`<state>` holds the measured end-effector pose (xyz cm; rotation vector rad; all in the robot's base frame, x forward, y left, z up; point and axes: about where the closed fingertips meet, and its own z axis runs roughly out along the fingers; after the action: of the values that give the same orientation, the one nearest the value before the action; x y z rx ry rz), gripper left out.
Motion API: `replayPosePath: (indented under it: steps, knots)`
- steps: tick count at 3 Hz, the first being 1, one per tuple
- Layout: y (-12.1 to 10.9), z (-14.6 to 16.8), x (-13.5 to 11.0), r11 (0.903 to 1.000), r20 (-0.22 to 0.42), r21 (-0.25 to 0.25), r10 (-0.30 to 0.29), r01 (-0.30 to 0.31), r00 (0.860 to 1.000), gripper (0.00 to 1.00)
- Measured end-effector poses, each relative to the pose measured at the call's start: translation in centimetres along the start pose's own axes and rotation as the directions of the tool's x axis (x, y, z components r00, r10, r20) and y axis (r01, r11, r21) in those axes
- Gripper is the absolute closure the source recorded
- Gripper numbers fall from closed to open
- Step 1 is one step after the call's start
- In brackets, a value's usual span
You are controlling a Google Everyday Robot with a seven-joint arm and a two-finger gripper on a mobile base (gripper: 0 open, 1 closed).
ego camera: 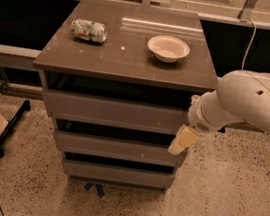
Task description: Open top drawer
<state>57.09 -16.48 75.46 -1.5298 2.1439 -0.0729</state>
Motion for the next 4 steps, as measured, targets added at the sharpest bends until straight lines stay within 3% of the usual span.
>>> replayPosePath:
  steps: [2, 4]
  knots:
    - [-0.9, 3.9, -1.8, 0.9992, 0.094, 0.029, 0.025, -0.028, 0.995, 0.0]
    - [-2.8, 9.1, -1.4, 0.9969, 0.119, -0.02, 0.077, -0.075, 0.99, 0.0]
